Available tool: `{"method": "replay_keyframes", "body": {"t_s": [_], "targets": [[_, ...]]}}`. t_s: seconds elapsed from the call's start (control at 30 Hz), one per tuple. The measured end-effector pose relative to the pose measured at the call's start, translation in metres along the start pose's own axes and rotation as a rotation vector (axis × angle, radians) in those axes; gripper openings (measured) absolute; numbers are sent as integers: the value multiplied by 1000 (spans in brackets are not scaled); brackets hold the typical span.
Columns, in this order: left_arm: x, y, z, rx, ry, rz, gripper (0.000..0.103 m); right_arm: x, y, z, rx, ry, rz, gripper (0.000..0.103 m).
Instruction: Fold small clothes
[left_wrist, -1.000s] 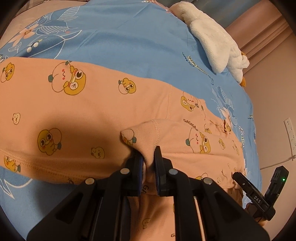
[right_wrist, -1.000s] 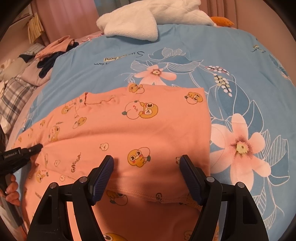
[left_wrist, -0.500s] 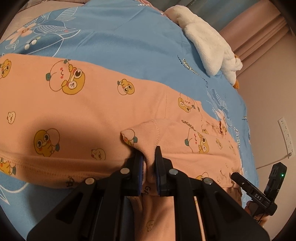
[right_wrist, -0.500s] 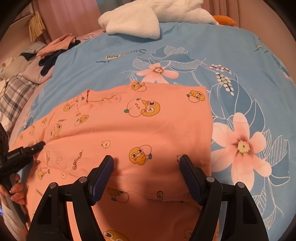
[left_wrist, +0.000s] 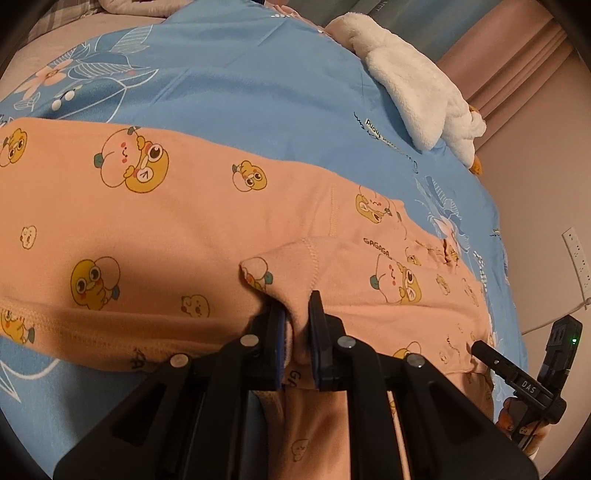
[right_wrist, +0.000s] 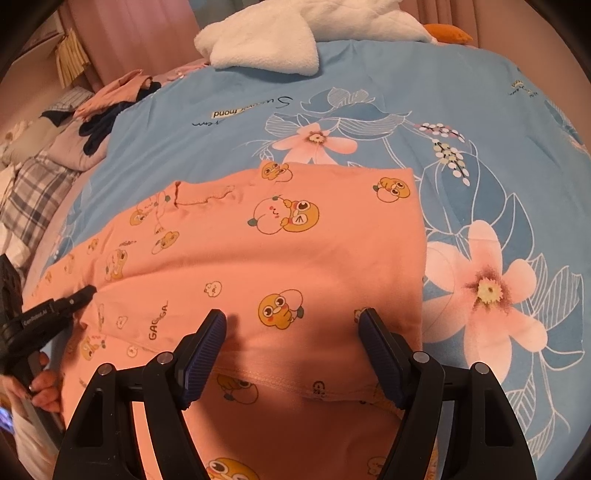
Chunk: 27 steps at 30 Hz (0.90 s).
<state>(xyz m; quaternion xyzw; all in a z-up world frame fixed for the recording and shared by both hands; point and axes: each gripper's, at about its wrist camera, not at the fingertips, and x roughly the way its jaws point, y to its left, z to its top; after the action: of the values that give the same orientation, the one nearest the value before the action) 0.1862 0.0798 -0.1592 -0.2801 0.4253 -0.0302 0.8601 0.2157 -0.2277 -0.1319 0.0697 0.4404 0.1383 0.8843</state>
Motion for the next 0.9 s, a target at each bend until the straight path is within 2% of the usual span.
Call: {"method": "replay_keyframes", "body": {"t_s": [0.57, 0.9], "targets": [[3, -12, 0, 23, -6, 77, 14, -10, -9, 2, 46, -1, 52, 74], [0, -16, 7, 8, 29, 107, 15, -25, -29, 9, 93, -50, 47, 74]]}}
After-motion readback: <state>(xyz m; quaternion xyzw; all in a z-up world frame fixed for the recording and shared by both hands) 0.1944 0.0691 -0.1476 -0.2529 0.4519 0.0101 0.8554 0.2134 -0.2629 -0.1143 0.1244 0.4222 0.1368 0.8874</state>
